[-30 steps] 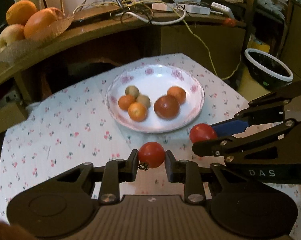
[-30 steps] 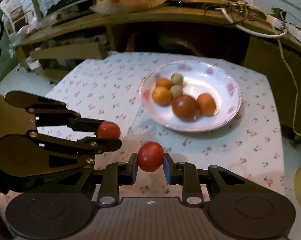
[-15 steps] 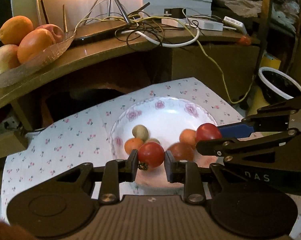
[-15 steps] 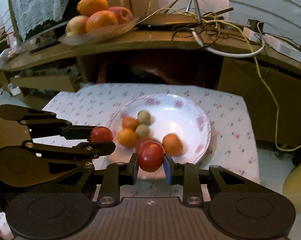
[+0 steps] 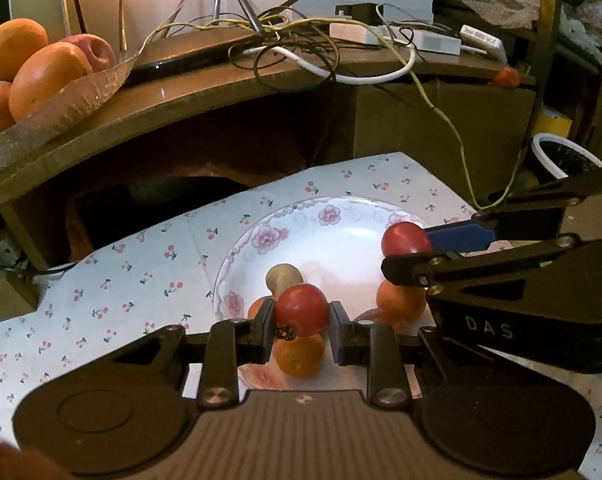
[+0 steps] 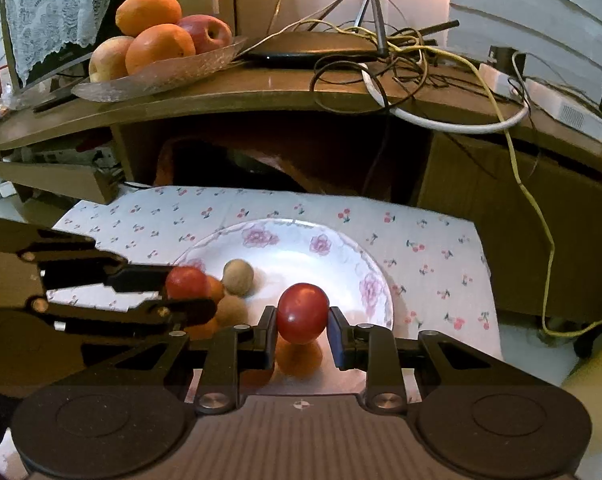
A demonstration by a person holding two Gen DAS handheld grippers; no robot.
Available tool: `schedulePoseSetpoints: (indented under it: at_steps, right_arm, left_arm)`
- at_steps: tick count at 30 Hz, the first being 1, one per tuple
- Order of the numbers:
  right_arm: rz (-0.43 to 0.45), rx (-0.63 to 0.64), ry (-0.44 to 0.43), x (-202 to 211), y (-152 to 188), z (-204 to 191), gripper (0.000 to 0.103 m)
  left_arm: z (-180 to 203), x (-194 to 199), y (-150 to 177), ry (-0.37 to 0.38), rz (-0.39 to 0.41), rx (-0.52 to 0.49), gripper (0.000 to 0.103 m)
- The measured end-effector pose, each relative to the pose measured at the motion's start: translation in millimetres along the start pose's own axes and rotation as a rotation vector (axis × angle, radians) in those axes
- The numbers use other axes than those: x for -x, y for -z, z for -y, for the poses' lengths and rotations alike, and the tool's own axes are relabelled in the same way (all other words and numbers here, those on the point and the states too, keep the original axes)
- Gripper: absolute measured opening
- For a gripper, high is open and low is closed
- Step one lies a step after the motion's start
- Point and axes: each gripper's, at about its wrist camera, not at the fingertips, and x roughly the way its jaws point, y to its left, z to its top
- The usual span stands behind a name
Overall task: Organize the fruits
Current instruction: 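Carry both held red tomatoes over the white plate and lower them, then open both tools to release the red tomatoes into the plate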
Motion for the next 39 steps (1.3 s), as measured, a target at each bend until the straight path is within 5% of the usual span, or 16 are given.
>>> schedulePoseSetpoints:
  at_steps: [39]
  right_arm:
    - [0.013, -0.027, 0.006, -1.2, -0.5, 9.6, 0.032]
  left_arm:
    - [-5.5, 3.0, -0.1, -0.018, 0.012, 0.030, 0.035]
